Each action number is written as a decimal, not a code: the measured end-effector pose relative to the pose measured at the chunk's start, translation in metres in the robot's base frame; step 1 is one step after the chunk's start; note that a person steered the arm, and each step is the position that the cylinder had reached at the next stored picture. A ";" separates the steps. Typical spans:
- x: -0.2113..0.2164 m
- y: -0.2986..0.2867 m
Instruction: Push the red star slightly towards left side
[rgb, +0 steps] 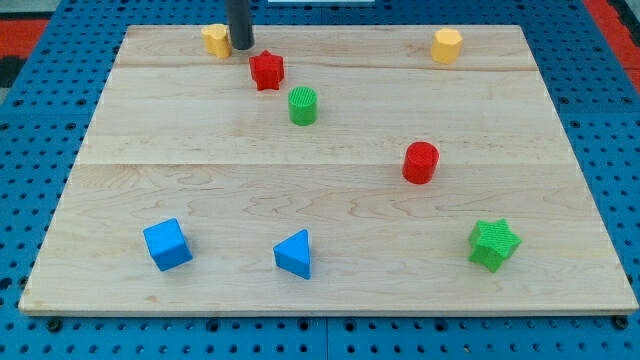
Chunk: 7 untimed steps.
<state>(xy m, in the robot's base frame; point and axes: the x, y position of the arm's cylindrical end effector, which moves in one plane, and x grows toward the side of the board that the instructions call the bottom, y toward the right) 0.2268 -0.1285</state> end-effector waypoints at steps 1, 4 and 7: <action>-0.017 -0.023; -0.023 0.051; 0.029 0.101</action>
<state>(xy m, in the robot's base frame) 0.2554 -0.0273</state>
